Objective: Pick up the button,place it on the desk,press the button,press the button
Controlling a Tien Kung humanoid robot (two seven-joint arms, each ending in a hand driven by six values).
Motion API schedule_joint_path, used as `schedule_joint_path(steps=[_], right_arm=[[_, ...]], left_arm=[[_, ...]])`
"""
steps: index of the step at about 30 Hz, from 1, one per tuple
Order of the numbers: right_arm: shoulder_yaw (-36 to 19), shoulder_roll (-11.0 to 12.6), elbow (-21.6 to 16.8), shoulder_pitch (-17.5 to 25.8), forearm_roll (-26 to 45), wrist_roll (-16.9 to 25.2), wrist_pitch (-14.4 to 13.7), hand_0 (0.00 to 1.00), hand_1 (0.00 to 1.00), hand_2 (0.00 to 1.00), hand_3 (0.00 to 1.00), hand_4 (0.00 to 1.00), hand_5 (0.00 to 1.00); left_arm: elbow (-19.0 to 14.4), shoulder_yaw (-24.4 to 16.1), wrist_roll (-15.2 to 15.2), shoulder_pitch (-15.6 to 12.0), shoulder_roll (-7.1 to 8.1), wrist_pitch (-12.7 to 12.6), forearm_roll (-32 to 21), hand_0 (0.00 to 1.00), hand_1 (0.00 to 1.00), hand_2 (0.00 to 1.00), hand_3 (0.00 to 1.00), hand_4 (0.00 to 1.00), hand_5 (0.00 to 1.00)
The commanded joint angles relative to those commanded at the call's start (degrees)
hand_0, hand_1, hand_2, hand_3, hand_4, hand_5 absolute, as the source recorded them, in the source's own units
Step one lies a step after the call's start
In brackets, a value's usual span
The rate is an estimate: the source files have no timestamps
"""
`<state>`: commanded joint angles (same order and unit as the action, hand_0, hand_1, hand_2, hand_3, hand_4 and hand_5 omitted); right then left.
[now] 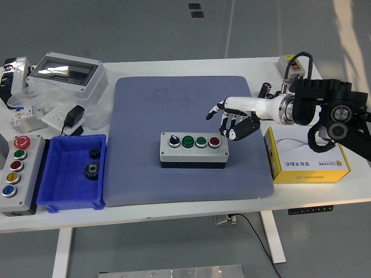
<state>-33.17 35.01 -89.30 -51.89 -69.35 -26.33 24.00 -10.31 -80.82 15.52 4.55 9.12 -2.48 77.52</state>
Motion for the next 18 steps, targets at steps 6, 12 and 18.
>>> schedule_joint_path(steps=[6, 12, 18], right_arm=[[2.6, -2.1, 1.9, -0.4, 0.3, -0.2, -0.2, 0.002, 0.102, 0.224, 0.821, 0.262, 0.025], [4.2, -3.4, 3.1, -0.2, 0.6, -0.1, -0.6, 0.002, 0.098, 0.217, 0.824, 0.242, 0.037], [5.1, -4.4, 4.8, 0.2, 0.4, 0.1, -1.4, 0.002, 0.089, 0.199, 0.819, 0.217, 0.051]], left_arm=[[0.0, 0.0, 0.0, 0.1, 0.04, 0.0, 0.1, 0.625, 0.51, 0.525, 0.585, 0.584, 0.205], [0.0, -0.1, 0.0, 0.2, 0.05, 0.0, 0.2, 0.625, 0.51, 0.525, 0.584, 0.586, 0.206], [0.0, -0.1, -0.1, 0.4, 0.11, 0.1, 0.4, 0.625, 0.511, 0.525, 0.584, 0.588, 0.21]])
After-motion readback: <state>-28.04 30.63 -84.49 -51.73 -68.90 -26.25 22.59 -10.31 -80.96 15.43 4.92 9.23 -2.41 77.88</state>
